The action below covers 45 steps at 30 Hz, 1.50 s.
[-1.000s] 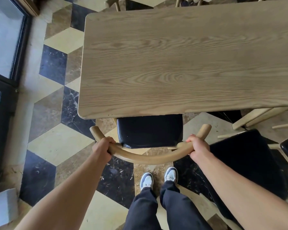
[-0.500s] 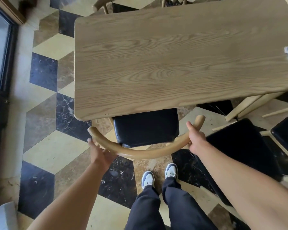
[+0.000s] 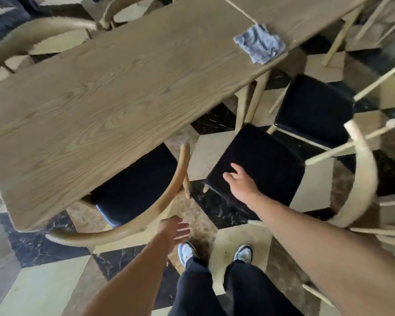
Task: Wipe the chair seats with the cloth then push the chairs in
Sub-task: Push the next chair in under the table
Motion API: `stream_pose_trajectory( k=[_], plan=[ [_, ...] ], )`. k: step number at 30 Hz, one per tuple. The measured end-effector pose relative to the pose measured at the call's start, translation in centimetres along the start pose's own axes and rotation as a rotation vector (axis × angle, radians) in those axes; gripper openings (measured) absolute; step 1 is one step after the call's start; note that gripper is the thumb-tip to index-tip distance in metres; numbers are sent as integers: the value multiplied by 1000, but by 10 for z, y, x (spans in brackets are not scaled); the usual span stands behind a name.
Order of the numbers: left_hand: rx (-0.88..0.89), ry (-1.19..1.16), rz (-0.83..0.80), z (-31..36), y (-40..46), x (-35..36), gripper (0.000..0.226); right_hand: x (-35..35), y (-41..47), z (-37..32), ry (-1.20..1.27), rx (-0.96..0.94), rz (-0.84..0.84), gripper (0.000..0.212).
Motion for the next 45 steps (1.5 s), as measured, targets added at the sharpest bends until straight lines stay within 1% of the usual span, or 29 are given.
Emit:
stream_pose_trajectory(
  k=[4, 7, 9, 11, 13, 16, 17, 19, 20, 22, 24, 27, 32, 35, 37, 38, 39, 40, 41, 42, 43, 44, 45],
  plan=[
    [104, 239, -114, 26, -25, 116, 23, -77, -24, 41, 5, -40, 91, 57],
    [88, 345, -185, 29, -41, 187, 29, -124, -36, 68, 17, -57, 182, 53],
    [100, 439, -181, 19, -52, 241, 24, -164, -46, 98, 21, -67, 228, 50],
    [135, 554, -120, 5, -61, 284, 17, -201, -55, 130, 10, -68, 244, 47],
    [134, 653, -90, -4, -67, 313, 20, -230, -61, 153, -5, -60, 240, 45],
    [66, 750, -155, -17, -71, 352, 27, -270, -64, 185, -33, -22, 243, 43],
    [60, 784, -153, -19, -70, 363, 28, -283, -63, 193, -40, -4, 252, 42],
    [82, 907, -131, -24, -67, 382, 29, -301, -54, 204, -62, 13, 259, 40],
    [103, 958, -115, -25, -66, 389, 25, -307, -49, 207, -79, 16, 257, 39],
    [161, 947, -53, -27, -60, 401, 17, -318, -34, 208, -139, 4, 231, 39],
    [170, 923, -11, -23, -48, 409, 18, -326, -9, 203, -199, -18, 203, 39],
    [154, 940, -21, -18, -32, 416, 24, -340, 20, 192, -241, -39, 179, 40],
    [130, 859, -15, 2, -14, 424, 17, -357, 73, 173, -346, -49, 87, 37],
    [125, 777, 54, 14, -14, 424, 16, -369, 105, 165, -528, -97, -29, 31],
    [88, 703, 45, 15, -9, 430, 24, -376, 126, 162, -704, -151, -142, 29],
    [44, 661, 36, 14, -9, 431, 29, -381, 139, 162, -811, -195, -170, 27],
    [8, 675, 47, 14, -11, 434, 34, -387, 152, 162, -939, -249, -167, 25],
    [56, 891, 67, 11, -10, 442, 37, -395, 166, 163, -1040, -303, -124, 23],
    [131, 1216, 75, 8, -13, 447, 39, -400, 174, 166, -1092, -330, -73, 21],
    [150, 1285, 112, 8, -14, 454, 37, -407, 188, 168, -1084, -376, -36, 20],
    [127, 1118, 168, 10, -15, 455, 33, -412, 198, 169, -1013, -397, -36, 18],
    [59, 802, 208, 3, -11, 459, 26, -415, 211, 169, -947, -453, -99, 17],
    [107, 676, 317, -1, -10, 455, 19, -416, 219, 169, -896, -509, -143, 18]
  ],
)
Point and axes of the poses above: each hand's wrist, its own y-axis towards the middle knuckle, its own x-axis out of the palm, z = x × y, the point moved 3 cm from there along y, towards the middle knuckle, and after that the axes turned 8 degrees about -x, right-handed, at the moved point
